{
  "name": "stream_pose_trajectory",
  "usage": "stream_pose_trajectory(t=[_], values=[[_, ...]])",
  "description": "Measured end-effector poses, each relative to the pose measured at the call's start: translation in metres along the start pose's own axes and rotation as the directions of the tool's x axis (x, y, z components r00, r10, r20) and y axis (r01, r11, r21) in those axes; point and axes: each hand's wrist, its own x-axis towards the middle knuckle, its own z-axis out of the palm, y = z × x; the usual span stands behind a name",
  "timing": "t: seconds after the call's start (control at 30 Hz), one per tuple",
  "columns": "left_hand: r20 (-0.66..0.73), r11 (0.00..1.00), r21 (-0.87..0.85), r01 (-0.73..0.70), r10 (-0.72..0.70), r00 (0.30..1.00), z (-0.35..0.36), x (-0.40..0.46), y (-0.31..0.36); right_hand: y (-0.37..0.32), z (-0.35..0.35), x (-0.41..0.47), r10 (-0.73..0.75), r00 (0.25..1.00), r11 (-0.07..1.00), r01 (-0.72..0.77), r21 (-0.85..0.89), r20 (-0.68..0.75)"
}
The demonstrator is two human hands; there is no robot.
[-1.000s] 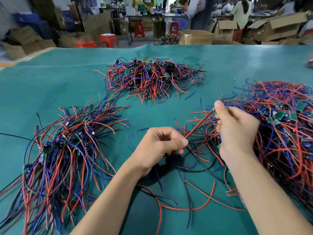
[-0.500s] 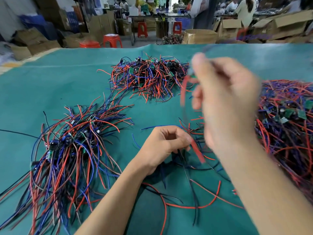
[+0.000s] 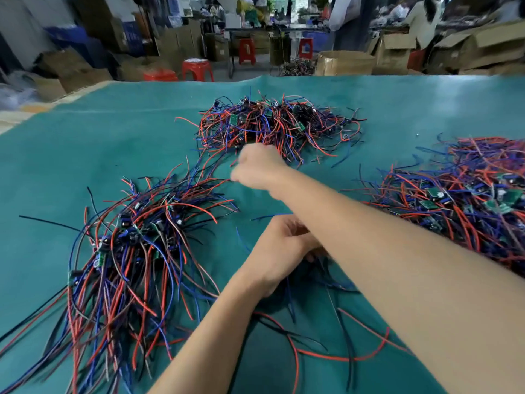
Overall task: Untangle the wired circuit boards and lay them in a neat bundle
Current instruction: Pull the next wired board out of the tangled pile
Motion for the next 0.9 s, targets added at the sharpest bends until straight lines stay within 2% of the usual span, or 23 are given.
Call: stream_pose_trajectory(t=[0.07, 0.13, 0.33, 0.53, 0.67, 0.8, 0.9], values=[[0.050, 0.999, -0.038, -0.032, 0.034, 0.998, 0.000, -0.004, 0.008, 0.032, -0.005, 0.012, 0.113, 0.993, 0.993, -0.115, -0.037, -0.043], [0.066, 0.997, -0.062, -0.052, 0.057, 0.996, 0.001, -0.006, 0.010, 0.055, -0.008, 0.021, 0.160, 0.987, 0.987, -0.161, -0.013, -0.035], [0.068, 0.994, -0.093, -0.047, 0.054, 0.996, 0.003, -0.008, 0.013, 0.072, -0.009, 0.032, 0.171, 0.984, 0.942, -0.179, 0.285, 0.050], [0.062, 0.995, -0.085, -0.049, 0.055, 0.997, 0.003, -0.008, 0.014, 0.085, -0.023, 0.029, 0.206, 0.966, 0.790, -0.257, 0.557, 0.154], [0.060, 0.995, -0.086, -0.054, 0.059, 0.996, 0.003, -0.008, 0.013, 0.093, -0.035, 0.020, 0.199, 0.971, 0.792, -0.240, 0.561, 0.135], [0.047, 0.994, -0.095, -0.046, 0.050, 0.998, 0.002, -0.008, 0.013, 0.098, -0.047, 0.004, 0.179, 0.982, 0.744, -0.172, 0.646, 0.056], [0.021, 0.993, -0.114, -0.033, 0.035, 0.999, 0.003, -0.008, 0.013, 0.104, -0.052, -0.016, 0.160, 0.987, 0.770, -0.137, 0.623, 0.020]])
